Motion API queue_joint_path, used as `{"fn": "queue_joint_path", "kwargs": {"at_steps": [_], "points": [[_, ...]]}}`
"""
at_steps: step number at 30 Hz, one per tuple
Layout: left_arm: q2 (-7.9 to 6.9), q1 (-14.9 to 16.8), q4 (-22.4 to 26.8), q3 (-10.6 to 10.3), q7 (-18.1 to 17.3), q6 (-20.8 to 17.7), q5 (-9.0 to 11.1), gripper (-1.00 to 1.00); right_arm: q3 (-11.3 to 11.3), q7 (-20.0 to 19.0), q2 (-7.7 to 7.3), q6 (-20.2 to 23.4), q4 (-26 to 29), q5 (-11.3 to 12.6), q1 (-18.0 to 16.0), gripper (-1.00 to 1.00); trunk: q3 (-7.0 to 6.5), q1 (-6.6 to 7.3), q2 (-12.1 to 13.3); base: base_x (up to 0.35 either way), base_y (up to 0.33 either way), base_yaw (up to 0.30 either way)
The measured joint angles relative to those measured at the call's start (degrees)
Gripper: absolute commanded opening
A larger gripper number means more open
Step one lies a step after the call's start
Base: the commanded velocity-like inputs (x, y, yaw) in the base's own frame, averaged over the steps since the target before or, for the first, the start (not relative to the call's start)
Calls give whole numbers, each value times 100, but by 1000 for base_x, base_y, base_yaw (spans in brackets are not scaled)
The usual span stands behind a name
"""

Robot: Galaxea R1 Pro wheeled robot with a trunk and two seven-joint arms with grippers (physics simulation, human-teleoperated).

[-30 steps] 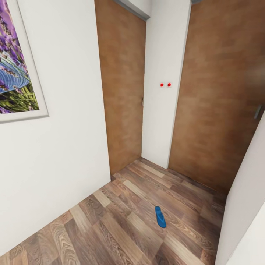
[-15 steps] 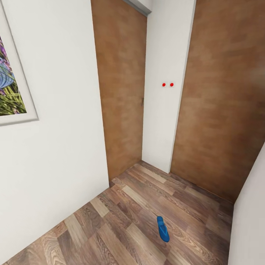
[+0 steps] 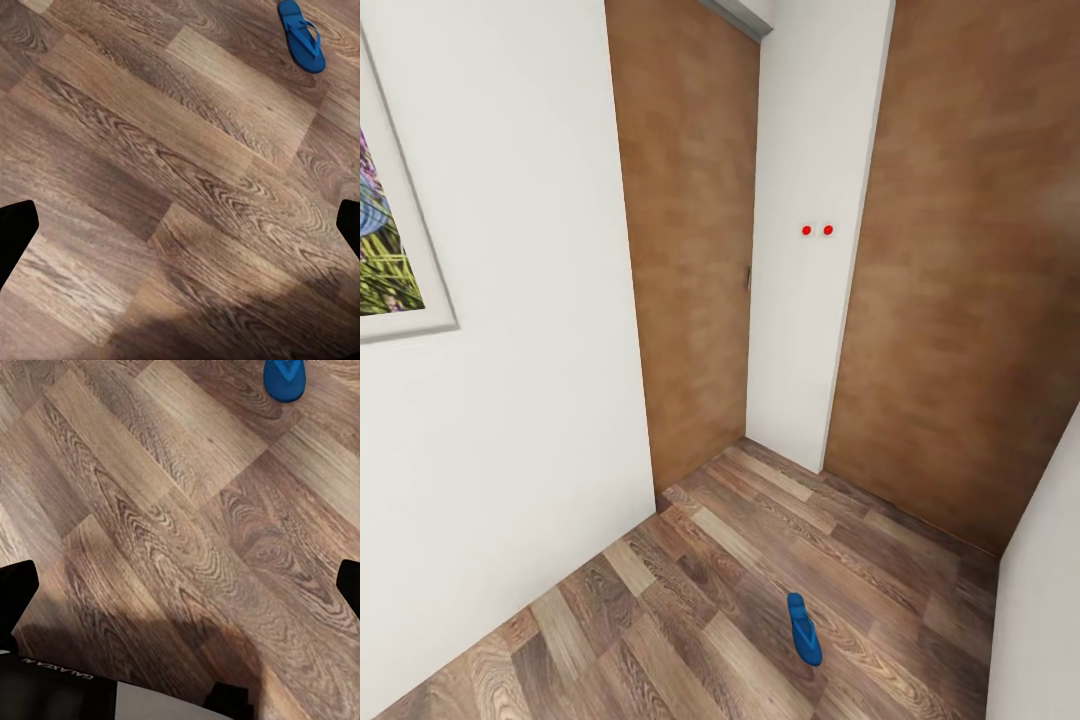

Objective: In the bedroom, move the book from the bed onto either nightstand, and place the two sandals side by side next to the bed.

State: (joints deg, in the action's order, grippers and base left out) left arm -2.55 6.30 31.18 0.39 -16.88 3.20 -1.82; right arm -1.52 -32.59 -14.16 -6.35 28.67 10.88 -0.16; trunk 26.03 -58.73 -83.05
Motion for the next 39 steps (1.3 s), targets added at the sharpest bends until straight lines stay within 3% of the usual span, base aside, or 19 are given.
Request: {"fn": "queue_joint_path", "kwargs": {"at_steps": [7,23,39], "points": [[1,0,2,0,0,0,0,100,0,2,-2,6,-7,0,2,100,0,0,0,0,0,-68],[0,0,-2,5,0,0,1,100,0,-1,-2,6,-5,0,0,100,0,0,0,0,0,-247],[-1,0,1,4,0,0,1,100,0,6,0,0,0,0,2,100,0,0,0,0,0,-19]]}}
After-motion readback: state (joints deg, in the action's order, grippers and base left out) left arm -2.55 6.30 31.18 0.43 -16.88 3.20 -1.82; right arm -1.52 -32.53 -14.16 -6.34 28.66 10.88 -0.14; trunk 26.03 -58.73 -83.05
